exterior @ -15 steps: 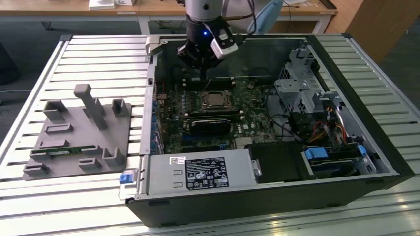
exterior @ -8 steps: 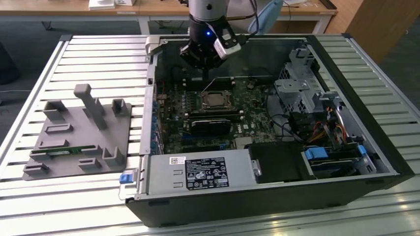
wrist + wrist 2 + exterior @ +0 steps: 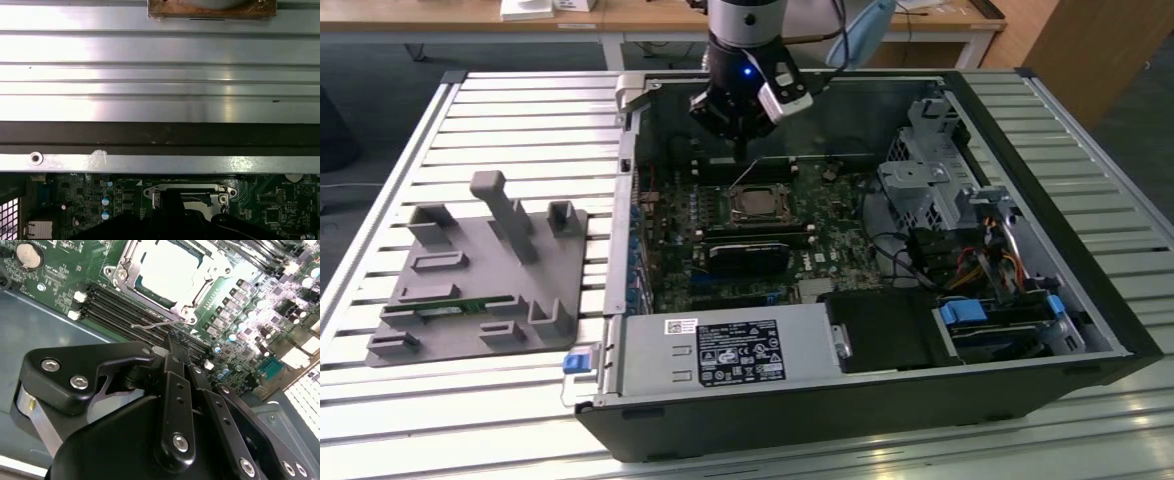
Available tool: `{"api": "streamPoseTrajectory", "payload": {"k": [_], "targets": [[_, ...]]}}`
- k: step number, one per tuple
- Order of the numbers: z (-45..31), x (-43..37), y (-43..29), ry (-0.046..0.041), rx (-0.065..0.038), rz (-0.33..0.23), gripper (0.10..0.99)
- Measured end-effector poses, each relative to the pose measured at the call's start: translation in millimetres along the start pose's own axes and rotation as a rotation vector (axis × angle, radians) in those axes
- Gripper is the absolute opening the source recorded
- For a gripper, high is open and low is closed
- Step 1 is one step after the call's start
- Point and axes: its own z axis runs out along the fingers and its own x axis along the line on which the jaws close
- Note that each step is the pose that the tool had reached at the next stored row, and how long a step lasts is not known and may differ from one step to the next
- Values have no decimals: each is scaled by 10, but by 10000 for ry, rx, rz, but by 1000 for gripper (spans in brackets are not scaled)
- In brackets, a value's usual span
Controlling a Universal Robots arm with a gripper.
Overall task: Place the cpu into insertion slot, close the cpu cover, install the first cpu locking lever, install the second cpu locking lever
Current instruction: 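Install the first cpu locking lever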
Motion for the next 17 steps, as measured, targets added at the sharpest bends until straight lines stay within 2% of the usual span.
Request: {"api": "streamPoseTrajectory", "payload": {"k": [2, 5, 6, 10, 13, 17], "targets": [[14, -7, -3, 3, -39, 1, 110], [32, -29, -3, 6, -267, 4, 110], [41, -36, -3, 4, -298, 5, 110], [85, -56, -5, 8, -296, -53, 110], [115, -65, -7, 30, -301, -370, 110], [128, -106, -7, 33, -301, -409, 110]]}}
